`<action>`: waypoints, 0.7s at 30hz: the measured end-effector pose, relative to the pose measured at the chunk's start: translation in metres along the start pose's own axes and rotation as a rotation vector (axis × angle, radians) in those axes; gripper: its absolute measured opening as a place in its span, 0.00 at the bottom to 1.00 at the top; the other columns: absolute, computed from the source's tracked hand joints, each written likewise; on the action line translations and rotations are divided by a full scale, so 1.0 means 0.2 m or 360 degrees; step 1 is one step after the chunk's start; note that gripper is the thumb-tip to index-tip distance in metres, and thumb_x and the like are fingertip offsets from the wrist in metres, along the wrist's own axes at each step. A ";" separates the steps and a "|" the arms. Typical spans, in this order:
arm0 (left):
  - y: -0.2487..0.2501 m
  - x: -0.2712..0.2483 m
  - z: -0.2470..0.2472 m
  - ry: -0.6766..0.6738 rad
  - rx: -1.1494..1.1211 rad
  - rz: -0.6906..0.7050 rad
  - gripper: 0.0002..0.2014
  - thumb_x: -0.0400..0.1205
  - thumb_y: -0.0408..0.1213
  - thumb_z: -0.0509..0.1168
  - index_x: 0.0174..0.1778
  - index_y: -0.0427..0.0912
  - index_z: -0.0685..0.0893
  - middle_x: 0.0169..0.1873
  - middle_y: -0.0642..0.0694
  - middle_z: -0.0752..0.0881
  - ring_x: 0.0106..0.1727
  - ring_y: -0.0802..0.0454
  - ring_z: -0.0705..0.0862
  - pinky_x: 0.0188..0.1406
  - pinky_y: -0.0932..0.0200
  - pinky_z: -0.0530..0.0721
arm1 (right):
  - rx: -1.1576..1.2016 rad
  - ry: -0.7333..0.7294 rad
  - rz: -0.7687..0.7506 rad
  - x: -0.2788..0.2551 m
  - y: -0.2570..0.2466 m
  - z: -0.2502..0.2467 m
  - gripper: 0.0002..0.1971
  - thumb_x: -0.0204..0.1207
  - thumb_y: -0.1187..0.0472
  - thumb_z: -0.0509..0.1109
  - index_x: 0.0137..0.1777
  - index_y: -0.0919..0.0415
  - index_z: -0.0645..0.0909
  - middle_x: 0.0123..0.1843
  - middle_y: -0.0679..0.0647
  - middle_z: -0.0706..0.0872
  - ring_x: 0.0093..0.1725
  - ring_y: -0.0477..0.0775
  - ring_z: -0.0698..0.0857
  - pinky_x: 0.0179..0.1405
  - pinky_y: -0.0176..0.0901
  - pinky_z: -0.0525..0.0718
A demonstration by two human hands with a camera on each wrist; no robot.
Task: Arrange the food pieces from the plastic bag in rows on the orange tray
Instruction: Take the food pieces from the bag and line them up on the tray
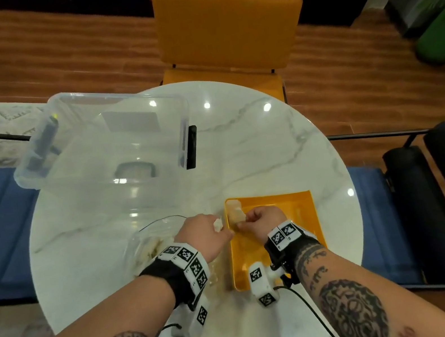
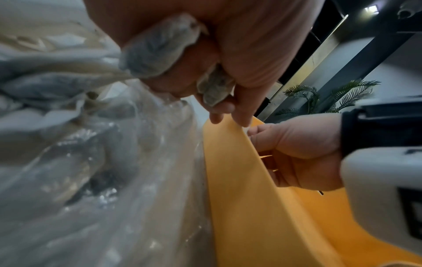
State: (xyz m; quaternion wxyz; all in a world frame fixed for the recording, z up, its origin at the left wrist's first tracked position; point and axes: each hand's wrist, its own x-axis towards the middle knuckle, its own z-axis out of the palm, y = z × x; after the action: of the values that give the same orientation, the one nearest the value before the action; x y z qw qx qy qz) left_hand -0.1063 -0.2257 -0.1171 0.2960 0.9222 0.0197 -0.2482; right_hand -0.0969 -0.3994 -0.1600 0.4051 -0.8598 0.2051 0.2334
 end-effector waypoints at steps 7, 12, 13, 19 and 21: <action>-0.01 0.01 0.03 0.0027 0.0075 0.0008 0.13 0.76 0.55 0.68 0.45 0.49 0.88 0.39 0.50 0.87 0.44 0.50 0.84 0.39 0.58 0.80 | -0.0100 0.0056 0.0048 0.04 -0.07 0.02 0.08 0.70 0.50 0.80 0.43 0.48 0.84 0.41 0.44 0.87 0.40 0.45 0.83 0.31 0.34 0.74; -0.02 0.02 0.03 0.0010 0.0040 0.0005 0.11 0.75 0.54 0.69 0.40 0.50 0.86 0.36 0.52 0.86 0.41 0.52 0.84 0.36 0.59 0.80 | -0.0106 0.0125 0.0149 0.04 -0.09 0.03 0.11 0.68 0.51 0.82 0.38 0.49 0.81 0.41 0.47 0.88 0.40 0.48 0.84 0.35 0.39 0.77; -0.02 0.02 0.04 0.0009 0.0038 0.0006 0.11 0.75 0.54 0.69 0.39 0.50 0.86 0.36 0.52 0.85 0.41 0.52 0.84 0.35 0.59 0.79 | -0.0103 0.0138 0.0161 0.04 -0.10 0.04 0.11 0.67 0.51 0.82 0.39 0.49 0.81 0.41 0.47 0.88 0.40 0.49 0.85 0.35 0.40 0.78; -0.03 0.00 0.01 0.0075 -0.0091 0.0002 0.20 0.74 0.59 0.71 0.55 0.50 0.83 0.47 0.50 0.85 0.49 0.49 0.84 0.41 0.58 0.77 | -0.0045 0.0190 0.0159 -0.02 -0.10 0.00 0.14 0.66 0.48 0.82 0.41 0.52 0.81 0.40 0.47 0.87 0.37 0.49 0.84 0.30 0.39 0.76; -0.02 -0.01 -0.01 0.0080 -0.0204 0.0014 0.20 0.72 0.60 0.72 0.51 0.50 0.81 0.44 0.52 0.84 0.46 0.51 0.83 0.38 0.58 0.76 | 0.0006 0.0176 0.0045 -0.07 -0.10 -0.03 0.12 0.69 0.48 0.80 0.42 0.52 0.82 0.40 0.47 0.87 0.38 0.50 0.85 0.32 0.40 0.78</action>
State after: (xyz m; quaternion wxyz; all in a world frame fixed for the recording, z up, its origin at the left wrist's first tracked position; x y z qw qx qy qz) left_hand -0.1089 -0.2207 -0.1170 0.3549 0.9073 0.0389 -0.2218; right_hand -0.0958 -0.3905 -0.1363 0.3916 -0.8676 0.2398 0.1910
